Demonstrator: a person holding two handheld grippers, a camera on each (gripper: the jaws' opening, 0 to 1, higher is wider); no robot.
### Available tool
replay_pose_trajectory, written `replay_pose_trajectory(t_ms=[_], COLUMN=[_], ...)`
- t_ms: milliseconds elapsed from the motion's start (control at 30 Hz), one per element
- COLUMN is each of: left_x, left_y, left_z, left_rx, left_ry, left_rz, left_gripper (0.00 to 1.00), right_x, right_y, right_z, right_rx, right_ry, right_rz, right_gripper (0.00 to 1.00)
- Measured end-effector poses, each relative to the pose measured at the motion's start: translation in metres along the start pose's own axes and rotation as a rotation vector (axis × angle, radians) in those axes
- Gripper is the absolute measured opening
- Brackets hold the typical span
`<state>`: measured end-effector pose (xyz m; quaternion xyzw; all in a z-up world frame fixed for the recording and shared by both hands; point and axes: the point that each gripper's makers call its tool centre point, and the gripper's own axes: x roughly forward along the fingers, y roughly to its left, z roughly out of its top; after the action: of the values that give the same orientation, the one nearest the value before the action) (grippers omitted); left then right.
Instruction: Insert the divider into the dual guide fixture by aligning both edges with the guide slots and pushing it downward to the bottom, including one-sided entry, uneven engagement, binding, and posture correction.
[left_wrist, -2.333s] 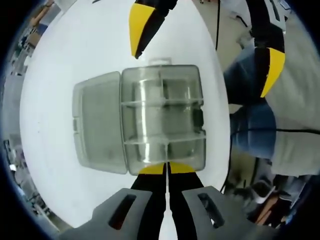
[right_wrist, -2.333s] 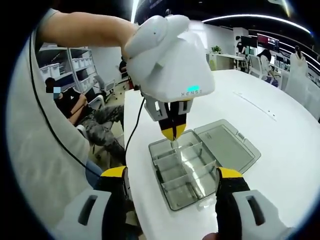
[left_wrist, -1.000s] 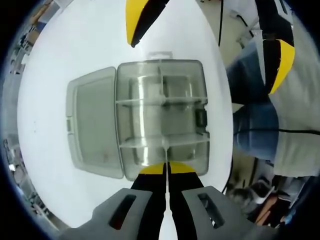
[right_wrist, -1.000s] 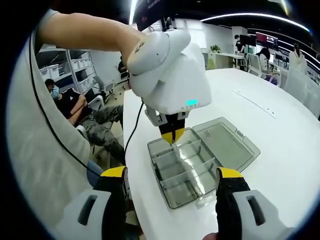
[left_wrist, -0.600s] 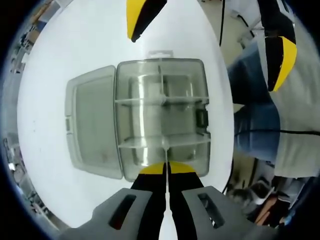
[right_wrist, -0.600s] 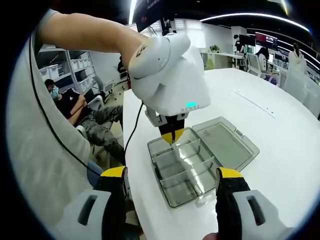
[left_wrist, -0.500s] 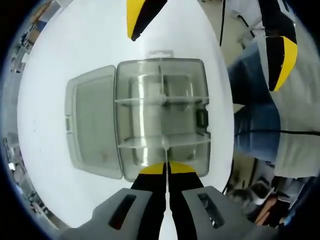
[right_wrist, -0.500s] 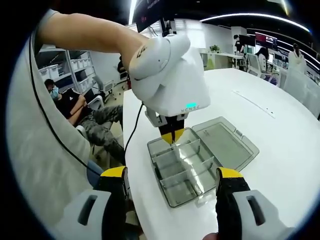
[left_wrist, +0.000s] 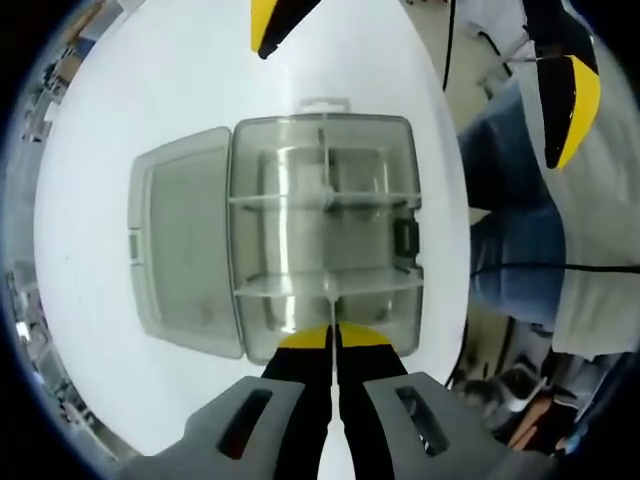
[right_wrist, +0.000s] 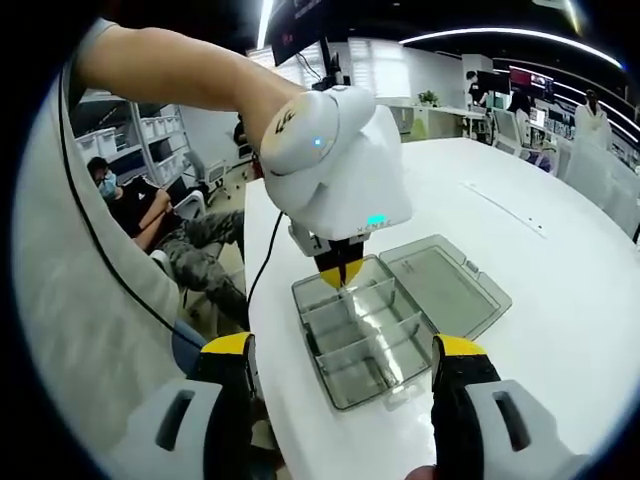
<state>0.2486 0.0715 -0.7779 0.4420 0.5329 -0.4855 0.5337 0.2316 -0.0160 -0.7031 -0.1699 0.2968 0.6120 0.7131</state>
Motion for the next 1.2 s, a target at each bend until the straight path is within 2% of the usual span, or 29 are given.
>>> replay_pose_trajectory(t_ms=[300,667,1200], left_x=[0.0035,0.0046,0.0078], left_y=[0.0006,0.0021,-0.0006], left_z=[0.0003,0.0001,-0.0002], left_rx=[0.001,-0.047,-0.039], left_ry=[0.004,-0.014,0.009], left_rz=[0.006,-0.001,0.012], left_gripper=[0.0,0.0,0.0], right_x=[-0.0018,-0.0001,0.0004], right_y=[-0.0018,-0.0011,0.0029], right_z=[-0.0021,0.0012,-0.0001], right_rx=[0.005,0.005,0.008], right_ry=[-0.003,-0.012,-0.012], right_rz=[-0.005,-0.007,-0.007], right_gripper=[0.7,0.69,0.69])
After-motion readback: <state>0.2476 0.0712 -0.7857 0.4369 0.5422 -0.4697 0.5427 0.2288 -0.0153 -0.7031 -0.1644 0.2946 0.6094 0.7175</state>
